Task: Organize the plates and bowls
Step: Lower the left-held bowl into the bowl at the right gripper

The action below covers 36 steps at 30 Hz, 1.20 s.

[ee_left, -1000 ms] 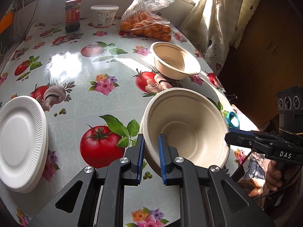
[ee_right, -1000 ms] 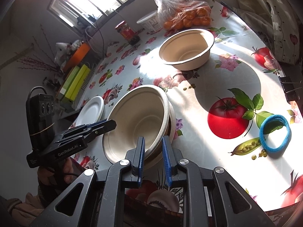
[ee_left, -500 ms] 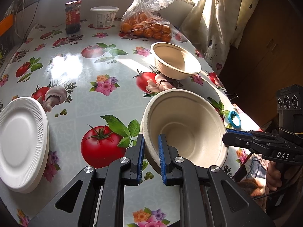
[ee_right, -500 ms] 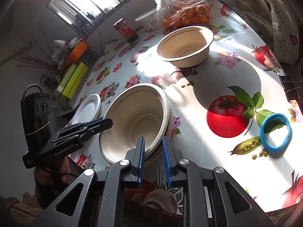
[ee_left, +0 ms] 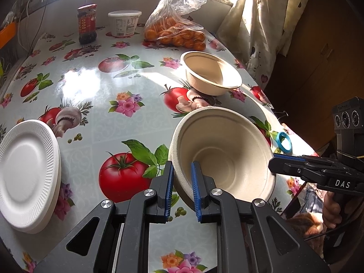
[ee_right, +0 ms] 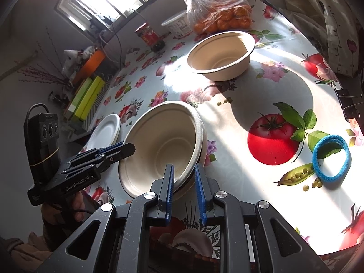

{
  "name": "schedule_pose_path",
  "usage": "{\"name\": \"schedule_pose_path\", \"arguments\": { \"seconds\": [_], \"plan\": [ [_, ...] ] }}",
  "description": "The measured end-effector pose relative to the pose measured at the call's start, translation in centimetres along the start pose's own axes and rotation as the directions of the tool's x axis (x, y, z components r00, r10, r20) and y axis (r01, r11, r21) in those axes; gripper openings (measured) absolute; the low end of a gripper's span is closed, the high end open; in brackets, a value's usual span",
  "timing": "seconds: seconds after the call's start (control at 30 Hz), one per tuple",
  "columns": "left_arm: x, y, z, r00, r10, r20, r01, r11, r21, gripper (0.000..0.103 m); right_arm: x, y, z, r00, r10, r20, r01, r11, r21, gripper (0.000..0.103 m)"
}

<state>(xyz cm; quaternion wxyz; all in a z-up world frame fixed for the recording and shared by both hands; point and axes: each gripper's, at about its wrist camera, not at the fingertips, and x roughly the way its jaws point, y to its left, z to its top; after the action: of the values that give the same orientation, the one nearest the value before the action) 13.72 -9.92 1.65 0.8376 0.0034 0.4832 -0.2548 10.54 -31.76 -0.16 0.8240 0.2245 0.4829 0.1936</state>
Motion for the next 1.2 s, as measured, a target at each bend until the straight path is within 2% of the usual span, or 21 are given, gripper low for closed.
{"name": "schedule_pose_path", "arguments": {
  "seconds": [0.87, 1.2],
  "plan": [
    [0.05, -0.21, -0.08, 1.0, 0.014, 0.002, -0.014, 1.0, 0.01, 0.018, 0.01, -0.14, 0.02, 1.0, 0.003, 0.0, -0.003, 1.0, 0.001, 0.019],
    [0.06, -0.31, -0.17, 1.0, 0.014, 0.002, -0.014, 1.0, 0.012, 0.024, 0.05, -0.24, -0.01, 1.0, 0.007, -0.001, -0.007, 1.0, 0.0, 0.021]
  ]
}}
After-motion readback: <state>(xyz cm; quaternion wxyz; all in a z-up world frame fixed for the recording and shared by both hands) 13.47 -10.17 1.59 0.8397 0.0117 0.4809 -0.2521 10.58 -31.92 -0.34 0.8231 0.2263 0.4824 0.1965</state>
